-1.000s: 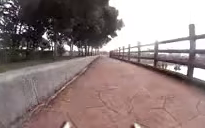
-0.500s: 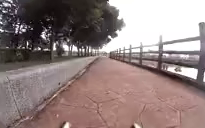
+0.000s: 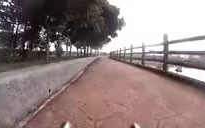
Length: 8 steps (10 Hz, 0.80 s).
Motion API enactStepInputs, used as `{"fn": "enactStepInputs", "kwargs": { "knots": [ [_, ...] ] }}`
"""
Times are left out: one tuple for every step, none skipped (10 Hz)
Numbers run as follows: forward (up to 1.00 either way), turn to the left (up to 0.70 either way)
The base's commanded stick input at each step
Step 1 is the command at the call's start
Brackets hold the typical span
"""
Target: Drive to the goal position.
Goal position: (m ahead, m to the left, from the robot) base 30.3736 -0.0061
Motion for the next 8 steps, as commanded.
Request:
{"fn": "enactStepInputs", "kwargs": {
  "knots": [
    [0.70, 0.00],
    [0.70, 0.00],
    [0.70, 0.00],
    [0.70, 0.00],
    [0.70, 0.00],
    [0.70, 0.00],
    [0.70, 0.00],
    [0.70, 0.00]
  ]
}}
